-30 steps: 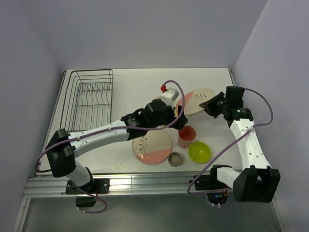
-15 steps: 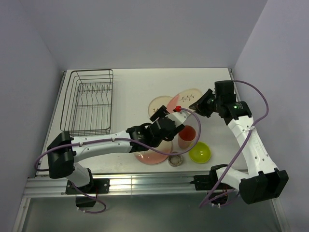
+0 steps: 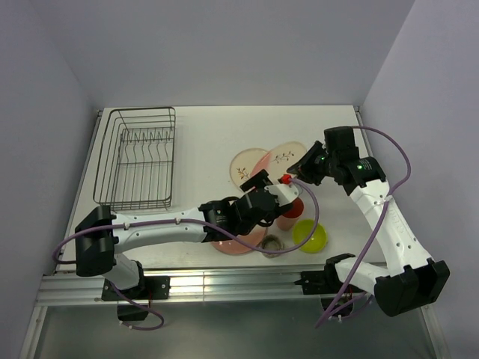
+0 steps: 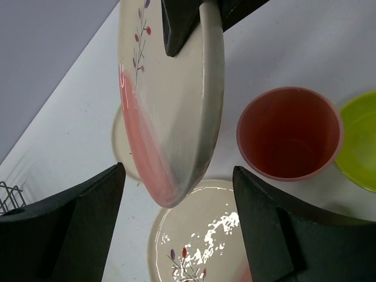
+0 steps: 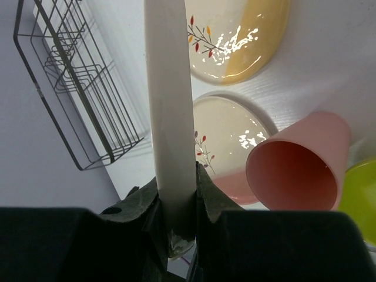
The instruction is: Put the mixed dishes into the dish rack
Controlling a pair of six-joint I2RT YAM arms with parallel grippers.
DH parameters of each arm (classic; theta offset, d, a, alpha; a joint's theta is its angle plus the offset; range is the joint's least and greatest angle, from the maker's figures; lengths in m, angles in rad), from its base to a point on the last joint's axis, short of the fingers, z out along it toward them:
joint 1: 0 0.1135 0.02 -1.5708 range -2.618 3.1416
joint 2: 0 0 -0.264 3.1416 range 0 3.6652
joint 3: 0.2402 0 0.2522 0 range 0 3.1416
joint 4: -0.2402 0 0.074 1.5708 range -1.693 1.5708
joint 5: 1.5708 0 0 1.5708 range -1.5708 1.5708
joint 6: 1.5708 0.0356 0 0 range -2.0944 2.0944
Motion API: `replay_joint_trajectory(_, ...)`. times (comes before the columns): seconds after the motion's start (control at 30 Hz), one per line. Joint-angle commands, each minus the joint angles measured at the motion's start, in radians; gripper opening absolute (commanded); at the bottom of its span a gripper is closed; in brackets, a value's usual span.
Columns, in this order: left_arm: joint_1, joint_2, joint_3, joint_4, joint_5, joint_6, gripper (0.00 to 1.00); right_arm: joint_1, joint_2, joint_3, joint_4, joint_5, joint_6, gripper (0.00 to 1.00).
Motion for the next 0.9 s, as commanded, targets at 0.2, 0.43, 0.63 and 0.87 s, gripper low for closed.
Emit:
replay_joint_trajectory(0.2, -0.009, 0.068, 0.091, 0.054, -0.065, 0.028, 0.74, 0.045, -0.071, 0.077, 0.104, -0.031, 0.061, 0.00)
replay_joint_trajectory(0.43, 0.014, 0.088, 0.078, 0.117, -0.107, 0.023, 0.29, 0.063, -0.097, 0.078, 0.100, -0.032, 0.067, 0.00)
replay_joint_trajectory(0.63, 0.044, 0.014, 0.027, 0.129, -0.085, -0.006, 0.00, 0.063, -0.089, 0.104, 0.089, -0.029, 0.029, 0.00)
replay_joint_trajectory(0.87, 0.072, -0.128, -0.060, 0.120, -0.045, -0.072, 0.00, 0.063, -0.092, 0.123, 0.107, -0.023, -0.003, 0.60)
